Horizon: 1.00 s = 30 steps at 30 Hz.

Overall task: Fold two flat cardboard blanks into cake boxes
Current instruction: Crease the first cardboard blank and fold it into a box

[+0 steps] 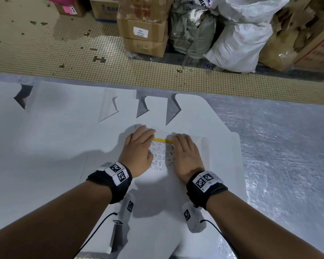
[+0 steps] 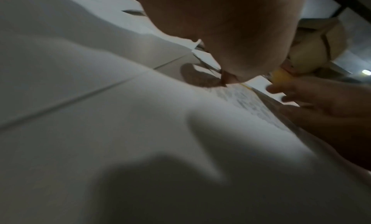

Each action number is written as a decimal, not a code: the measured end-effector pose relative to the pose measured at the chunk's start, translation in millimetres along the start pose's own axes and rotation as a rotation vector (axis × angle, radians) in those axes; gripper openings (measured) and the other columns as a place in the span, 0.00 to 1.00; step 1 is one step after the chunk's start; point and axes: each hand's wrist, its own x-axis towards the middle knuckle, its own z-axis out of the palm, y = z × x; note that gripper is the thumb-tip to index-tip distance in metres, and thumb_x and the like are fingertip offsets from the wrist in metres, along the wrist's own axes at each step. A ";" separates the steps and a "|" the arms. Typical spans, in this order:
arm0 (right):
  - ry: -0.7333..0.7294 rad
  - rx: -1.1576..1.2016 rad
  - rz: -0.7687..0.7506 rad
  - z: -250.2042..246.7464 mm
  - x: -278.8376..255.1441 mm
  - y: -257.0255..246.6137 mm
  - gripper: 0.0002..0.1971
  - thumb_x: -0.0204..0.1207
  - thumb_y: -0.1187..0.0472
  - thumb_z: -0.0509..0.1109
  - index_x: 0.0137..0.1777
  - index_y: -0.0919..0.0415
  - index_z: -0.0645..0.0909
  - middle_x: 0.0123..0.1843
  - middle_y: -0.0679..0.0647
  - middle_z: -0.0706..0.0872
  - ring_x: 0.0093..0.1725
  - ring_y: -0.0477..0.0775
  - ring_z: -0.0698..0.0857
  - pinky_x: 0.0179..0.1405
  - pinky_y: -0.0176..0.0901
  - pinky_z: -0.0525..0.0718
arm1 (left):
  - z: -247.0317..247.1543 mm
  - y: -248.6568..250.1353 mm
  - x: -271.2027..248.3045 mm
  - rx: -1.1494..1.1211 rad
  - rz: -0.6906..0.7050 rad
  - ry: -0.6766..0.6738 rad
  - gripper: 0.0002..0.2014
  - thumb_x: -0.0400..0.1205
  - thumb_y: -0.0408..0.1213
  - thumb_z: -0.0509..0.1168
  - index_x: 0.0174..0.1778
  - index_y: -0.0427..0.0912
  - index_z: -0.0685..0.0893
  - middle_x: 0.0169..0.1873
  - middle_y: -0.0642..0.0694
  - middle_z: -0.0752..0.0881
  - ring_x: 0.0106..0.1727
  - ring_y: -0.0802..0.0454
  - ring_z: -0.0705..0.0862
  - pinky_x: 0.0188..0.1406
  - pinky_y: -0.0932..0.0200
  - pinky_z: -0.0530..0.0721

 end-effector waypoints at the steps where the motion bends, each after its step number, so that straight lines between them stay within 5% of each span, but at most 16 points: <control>1: 0.019 0.001 -0.034 2.2 0.5 -2.5 0.33 0.78 0.59 0.44 0.83 0.64 0.64 0.83 0.59 0.67 0.82 0.60 0.55 0.82 0.61 0.62 | 0.6 2.9 0.8 -0.016 0.004 -0.021 0.32 0.77 0.43 0.49 0.78 0.37 0.74 0.81 0.50 0.69 0.82 0.52 0.58 0.79 0.44 0.65; 7: -0.006 -0.042 -0.042 2.6 -0.6 3.6 0.36 0.76 0.52 0.45 0.86 0.62 0.60 0.84 0.55 0.65 0.83 0.61 0.57 0.83 0.55 0.59 | 10.4 -1.1 -2.3 -0.087 -0.004 -0.015 0.37 0.80 0.52 0.44 0.85 0.37 0.64 0.85 0.48 0.63 0.85 0.52 0.57 0.78 0.61 0.52; 10: 0.006 -0.055 -0.038 7.8 -1.3 5.2 0.35 0.83 0.43 0.49 0.87 0.60 0.58 0.85 0.54 0.62 0.84 0.61 0.57 0.83 0.54 0.56 | 11.7 -3.9 -2.9 -0.112 0.009 0.000 0.34 0.81 0.50 0.47 0.85 0.41 0.64 0.85 0.47 0.63 0.85 0.52 0.57 0.79 0.56 0.58; 15: -0.028 -0.084 -0.012 13.3 -0.5 4.6 0.38 0.82 0.37 0.42 0.89 0.55 0.50 0.89 0.51 0.53 0.87 0.59 0.48 0.83 0.49 0.42 | 10.5 -2.1 -0.2 -0.083 0.027 0.000 0.33 0.82 0.50 0.49 0.84 0.44 0.66 0.83 0.48 0.65 0.83 0.54 0.56 0.73 0.51 0.66; 20: -0.034 -0.085 -0.020 12.1 -0.6 -1.7 0.36 0.81 0.41 0.45 0.88 0.53 0.50 0.87 0.51 0.52 0.85 0.61 0.48 0.82 0.51 0.44 | 9.6 8.9 4.3 0.025 -0.040 -0.072 0.35 0.80 0.55 0.48 0.84 0.44 0.66 0.80 0.50 0.65 0.80 0.50 0.60 0.72 0.48 0.68; 25: -0.008 -0.126 -0.018 2.6 7.7 -15.8 0.37 0.75 0.43 0.51 0.83 0.59 0.59 0.79 0.53 0.62 0.77 0.61 0.60 0.75 0.57 0.64 | 7.1 17.3 7.7 0.143 -0.024 -0.067 0.32 0.76 0.49 0.54 0.78 0.42 0.75 0.72 0.43 0.79 0.72 0.42 0.72 0.66 0.49 0.63; 30: 0.005 -0.121 -0.024 2.6 6.4 -12.1 0.38 0.75 0.44 0.52 0.85 0.58 0.57 0.80 0.53 0.62 0.77 0.60 0.58 0.73 0.52 0.58 | 6.7 19.7 10.7 0.183 -0.014 -0.080 0.32 0.75 0.49 0.53 0.78 0.47 0.75 0.70 0.43 0.78 0.70 0.40 0.70 0.64 0.47 0.63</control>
